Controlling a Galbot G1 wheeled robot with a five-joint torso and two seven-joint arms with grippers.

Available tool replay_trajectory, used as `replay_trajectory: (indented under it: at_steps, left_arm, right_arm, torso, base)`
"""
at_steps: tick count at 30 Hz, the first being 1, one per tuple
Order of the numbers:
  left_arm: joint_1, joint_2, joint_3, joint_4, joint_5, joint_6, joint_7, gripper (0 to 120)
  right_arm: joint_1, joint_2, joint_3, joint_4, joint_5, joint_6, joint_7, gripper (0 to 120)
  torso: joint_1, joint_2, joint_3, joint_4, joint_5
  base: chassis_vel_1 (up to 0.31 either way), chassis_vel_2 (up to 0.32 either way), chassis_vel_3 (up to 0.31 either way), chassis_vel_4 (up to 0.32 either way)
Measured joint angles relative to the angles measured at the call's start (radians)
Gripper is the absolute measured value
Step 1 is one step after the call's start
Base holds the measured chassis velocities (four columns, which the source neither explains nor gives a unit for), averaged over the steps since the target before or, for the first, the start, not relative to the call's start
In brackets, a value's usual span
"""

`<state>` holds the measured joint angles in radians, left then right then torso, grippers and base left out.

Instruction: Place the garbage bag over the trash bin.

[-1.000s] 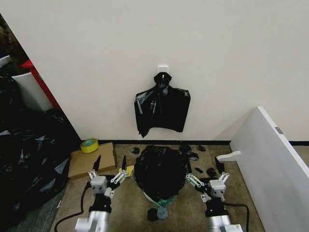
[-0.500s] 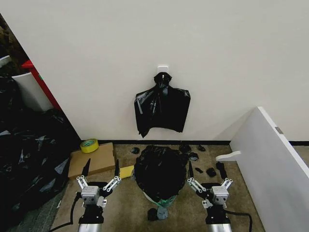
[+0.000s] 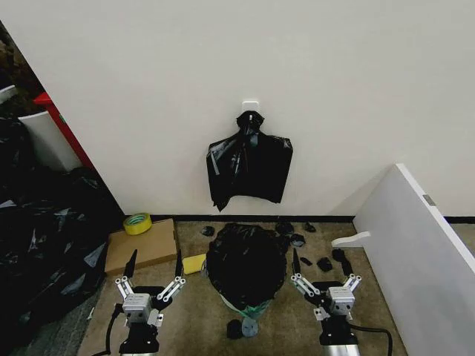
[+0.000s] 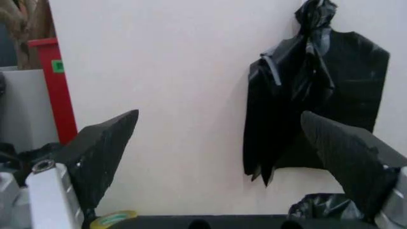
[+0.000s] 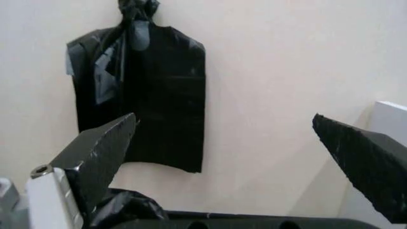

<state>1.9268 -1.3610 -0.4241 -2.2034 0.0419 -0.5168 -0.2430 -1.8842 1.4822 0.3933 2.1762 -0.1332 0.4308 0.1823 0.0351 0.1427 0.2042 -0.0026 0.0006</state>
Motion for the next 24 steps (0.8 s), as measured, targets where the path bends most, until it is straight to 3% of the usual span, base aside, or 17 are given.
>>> replay_trajectory:
  at_steps: [8,24]
  left_arm:
    - [0.004,0.012,-0.021,0.002,-0.024,0.000,0.006,100]
    - [0.029,0.016,-0.023,0.023,-0.018,-0.002,0.018,100]
  right_arm:
    - [-0.002,-0.034,0.068,-0.017,0.082,0.011,-0.040,100]
    - [-0.016,-0.029,0.080,0.008,0.113,0.054,-0.084,100]
  torso:
    - [0.000,0.000,0.000,-0.0001,0.0000]
    - [0.000,0.000,0.000,0.0000,0.0000]
  base:
    - [0.000,0.000,0.000,0.000]
    - [0.000,0.000,0.000,0.000]
